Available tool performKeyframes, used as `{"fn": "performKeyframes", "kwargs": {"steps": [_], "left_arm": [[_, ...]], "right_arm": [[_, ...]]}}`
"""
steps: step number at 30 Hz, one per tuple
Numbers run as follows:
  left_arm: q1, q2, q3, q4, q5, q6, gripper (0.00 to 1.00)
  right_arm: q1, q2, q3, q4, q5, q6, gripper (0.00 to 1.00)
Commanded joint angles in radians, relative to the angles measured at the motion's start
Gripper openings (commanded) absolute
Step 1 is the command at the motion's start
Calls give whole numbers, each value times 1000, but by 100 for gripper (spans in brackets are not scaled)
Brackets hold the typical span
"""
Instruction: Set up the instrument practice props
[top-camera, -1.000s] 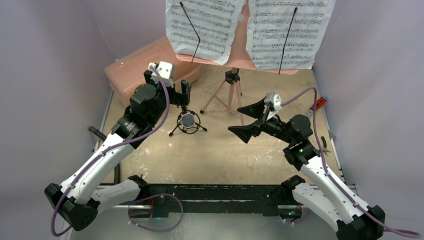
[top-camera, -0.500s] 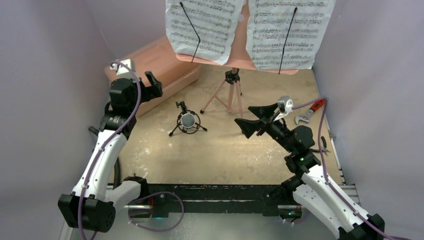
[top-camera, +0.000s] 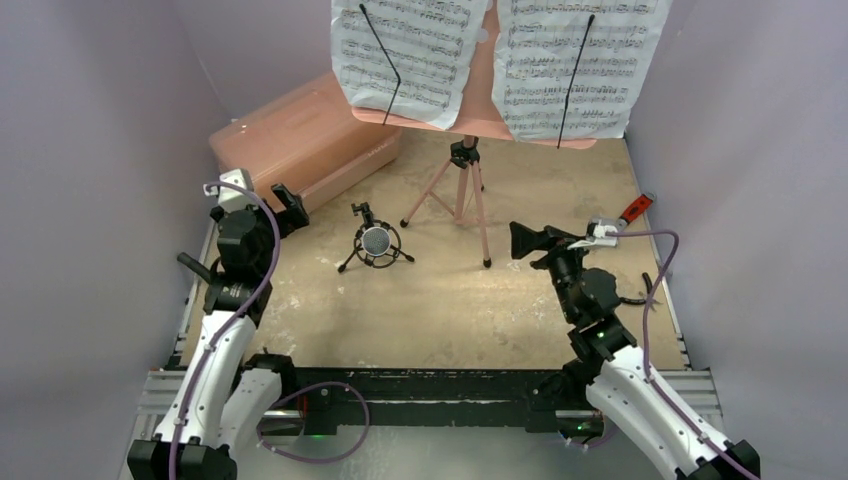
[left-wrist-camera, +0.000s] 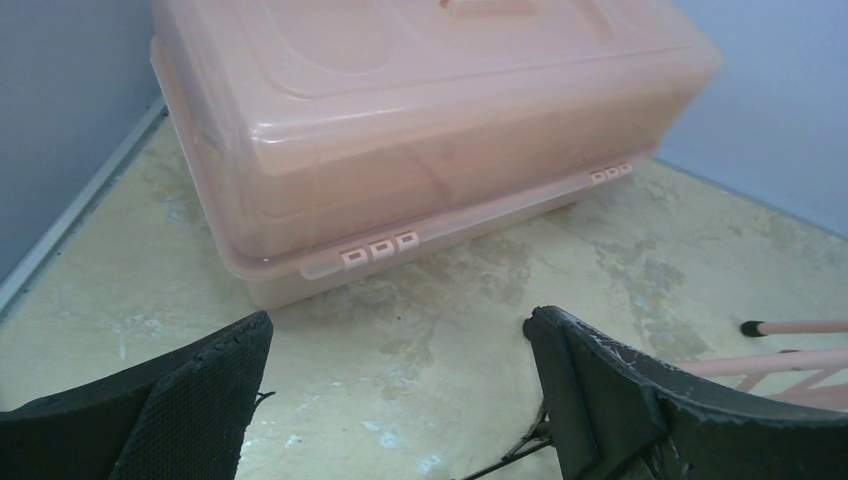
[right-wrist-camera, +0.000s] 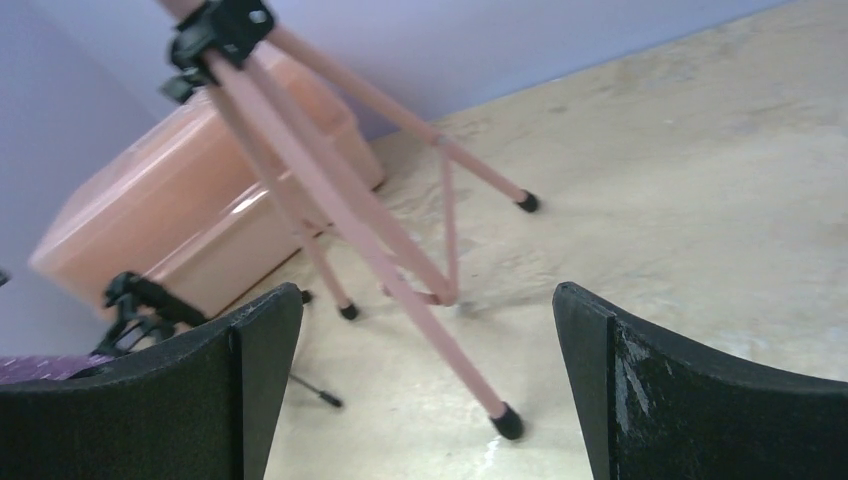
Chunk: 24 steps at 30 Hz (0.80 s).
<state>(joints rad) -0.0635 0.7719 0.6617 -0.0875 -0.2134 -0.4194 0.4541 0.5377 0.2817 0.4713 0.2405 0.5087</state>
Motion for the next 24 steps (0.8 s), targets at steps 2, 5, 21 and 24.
{"fn": "performKeyframes", "kwargs": {"steps": [2, 5, 21, 24], "left_arm": [[8, -8, -65, 123, -26, 136, 99], [7, 1, -116, 157, -36, 202, 100], [8, 93, -416, 516, -54, 332, 99], [7, 131, -460, 604, -16, 322, 99]], "right_arm": [[-13, 31, 17, 12, 151, -96, 98], [-13, 96, 3, 112, 153, -182, 98], [-172, 366, -9, 163, 231, -413, 97], [-221, 376, -78, 264, 183, -429, 97]]}}
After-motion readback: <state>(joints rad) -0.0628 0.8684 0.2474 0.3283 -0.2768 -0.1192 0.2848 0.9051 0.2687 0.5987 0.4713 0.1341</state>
